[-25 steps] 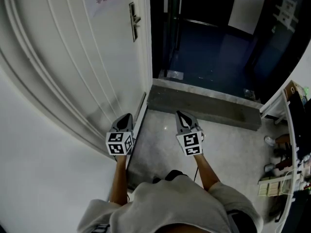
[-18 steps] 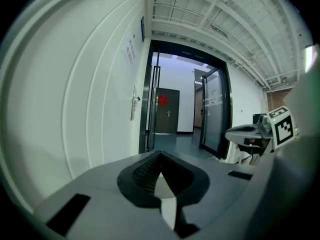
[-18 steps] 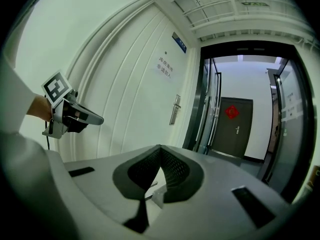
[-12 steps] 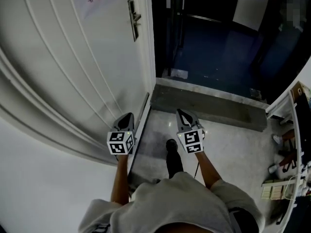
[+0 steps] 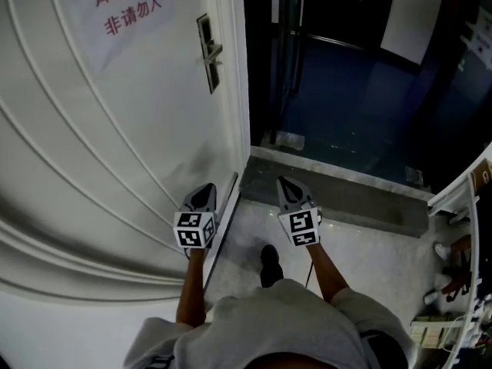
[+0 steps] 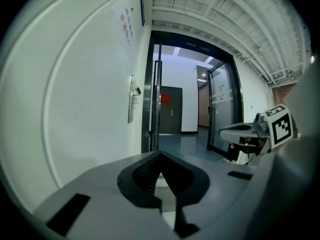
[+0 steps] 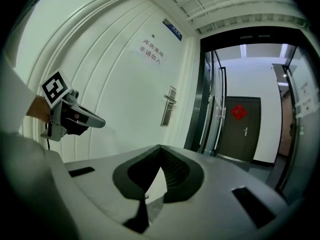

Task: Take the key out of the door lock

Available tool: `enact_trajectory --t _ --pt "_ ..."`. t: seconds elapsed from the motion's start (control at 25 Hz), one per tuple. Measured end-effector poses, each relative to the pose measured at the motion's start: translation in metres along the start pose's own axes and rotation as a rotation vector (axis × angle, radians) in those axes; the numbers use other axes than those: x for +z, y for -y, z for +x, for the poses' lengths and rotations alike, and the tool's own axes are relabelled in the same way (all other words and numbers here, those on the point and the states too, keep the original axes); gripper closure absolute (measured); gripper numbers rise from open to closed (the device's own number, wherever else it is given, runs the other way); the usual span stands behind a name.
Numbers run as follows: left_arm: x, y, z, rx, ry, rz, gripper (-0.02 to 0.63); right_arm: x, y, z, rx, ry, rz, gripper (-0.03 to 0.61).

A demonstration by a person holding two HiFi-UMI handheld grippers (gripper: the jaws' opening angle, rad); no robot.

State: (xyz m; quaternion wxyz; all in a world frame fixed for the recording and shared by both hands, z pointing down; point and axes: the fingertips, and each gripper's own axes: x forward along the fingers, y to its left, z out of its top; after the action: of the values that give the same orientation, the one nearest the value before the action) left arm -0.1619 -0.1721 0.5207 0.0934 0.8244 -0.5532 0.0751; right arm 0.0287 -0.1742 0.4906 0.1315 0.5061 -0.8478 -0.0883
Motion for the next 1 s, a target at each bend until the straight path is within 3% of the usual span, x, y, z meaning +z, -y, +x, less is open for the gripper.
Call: enact_trajectory --t 0.6,0.84,1.0 --pt "0.090 -0.056 0.208 0.071 0.027 -0.003 0.595 0.025 0.138 0.203 0.088 0.057 -0.017 0.555" --pt "0.106 -0.081 0.266 0.105 0.033 -0.010 0.595 0.022 0.166 0.262 0.119 0.069 -0.018 0.555" --pt "0.100 -0.077 0.272 0.123 0.021 -0.016 0.595 0.012 0.172 0.267 0.142 0.057 -0.008 0.555"
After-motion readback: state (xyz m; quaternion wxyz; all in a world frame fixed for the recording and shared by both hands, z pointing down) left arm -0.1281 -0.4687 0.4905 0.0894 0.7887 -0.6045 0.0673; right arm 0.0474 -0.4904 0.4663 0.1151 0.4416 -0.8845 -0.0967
